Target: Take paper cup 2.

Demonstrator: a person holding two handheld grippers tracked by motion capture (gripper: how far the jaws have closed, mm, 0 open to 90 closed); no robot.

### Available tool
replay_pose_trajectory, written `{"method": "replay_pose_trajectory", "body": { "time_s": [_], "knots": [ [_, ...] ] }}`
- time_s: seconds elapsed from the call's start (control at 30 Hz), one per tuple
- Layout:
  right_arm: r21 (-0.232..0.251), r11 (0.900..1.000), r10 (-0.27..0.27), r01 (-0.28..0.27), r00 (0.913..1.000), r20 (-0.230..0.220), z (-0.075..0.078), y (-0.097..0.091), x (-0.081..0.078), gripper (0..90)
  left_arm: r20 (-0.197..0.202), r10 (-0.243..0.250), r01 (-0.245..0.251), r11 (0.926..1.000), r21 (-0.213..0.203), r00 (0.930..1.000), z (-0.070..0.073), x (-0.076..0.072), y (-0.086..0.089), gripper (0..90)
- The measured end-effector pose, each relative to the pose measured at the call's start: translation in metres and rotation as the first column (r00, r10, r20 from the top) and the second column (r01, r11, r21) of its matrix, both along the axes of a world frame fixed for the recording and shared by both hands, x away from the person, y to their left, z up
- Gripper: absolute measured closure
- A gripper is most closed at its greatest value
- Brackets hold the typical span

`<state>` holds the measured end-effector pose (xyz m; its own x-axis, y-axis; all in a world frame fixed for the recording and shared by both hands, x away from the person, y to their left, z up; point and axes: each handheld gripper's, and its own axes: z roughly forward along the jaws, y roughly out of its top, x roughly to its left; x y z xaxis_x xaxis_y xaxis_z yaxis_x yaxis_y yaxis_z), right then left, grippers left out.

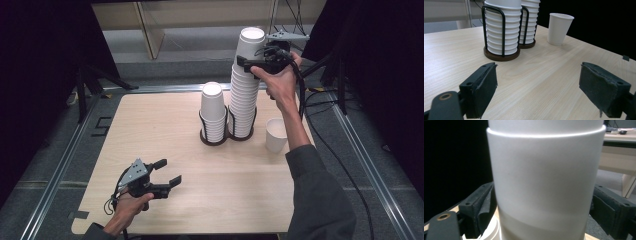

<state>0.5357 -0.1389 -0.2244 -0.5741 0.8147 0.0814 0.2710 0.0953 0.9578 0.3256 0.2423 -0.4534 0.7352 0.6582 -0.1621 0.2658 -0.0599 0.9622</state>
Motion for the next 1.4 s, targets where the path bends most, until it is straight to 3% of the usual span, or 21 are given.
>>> {"method": "replay_pose_trajectory", "body": {
  "time_s": [0.2, 0.37, 0.43, 0.47, 0.77, 0.83, 0.9, 1.4],
  "knots": [
    [-0.006, 1.0000, 0.006, -0.006, 0.9999, -0.010, 0.001, 0.002, 0.004, 15.8, 0.000, -0.002, 0.002, 1.0000, 0.001, 1.0000, 0.000, 0.000, 0.001, 14.4],
    [-0.009, 1.0000, -0.001, 0.002, 0.9999, 0.016, 0.003, 0.002, 0.002, 16.7, -0.001, -0.002, 0.002, 1.0000, -0.001, 1.0000, 0.000, 0.000, 0.000, 14.4],
    [-0.008, 1.0000, -0.003, 0.003, 0.9994, 0.033, 0.006, 0.001, 0.002, 17.1, -0.013, 0.007, -0.006, 0.9998, 0.019, 0.9999, 0.001, -0.001, 0.001, 14.4],
    [0.006, 1.0000, -0.006, 0.005, 0.9996, 0.027, 0.009, 0.001, 0.001, 17.1, -0.013, 0.005, -0.005, 0.9998, 0.020, 0.9999, 0.001, -0.001, 0.001, 14.4],
    [0.030, 0.9995, -0.017, 0.014, 0.9940, 0.108, 0.045, 0.000, -0.008, 17.6, -0.012, 0.003, -0.003, 0.9999, 0.016, 0.9999, 0.001, -0.001, 0.000, 14.4],
    [0.039, 0.9991, -0.022, 0.017, 0.9935, 0.112, 0.051, 0.000, -0.010, 17.8, -0.002, -0.005, 0.005, 1.0000, -0.003, 1.0000, 0.000, 0.000, -0.001, 14.4],
    [0.056, 0.9983, -0.024, 0.018, 0.9930, 0.116, 0.057, -0.001, -0.012, 17.9, -0.011, 0.002, -0.002, 1.0000, 0.009, 0.9999, 0.001, -0.001, 0.000, 14.4],
    [0.123, 0.9922, -0.042, 0.018, 0.9795, 0.197, 0.091, -0.021, -0.031, 18.0, -0.006, -0.008, 0.008, 1.0000, 0.003, 1.0000, 0.000, 0.000, 0.000, 14.4]
  ]
}}
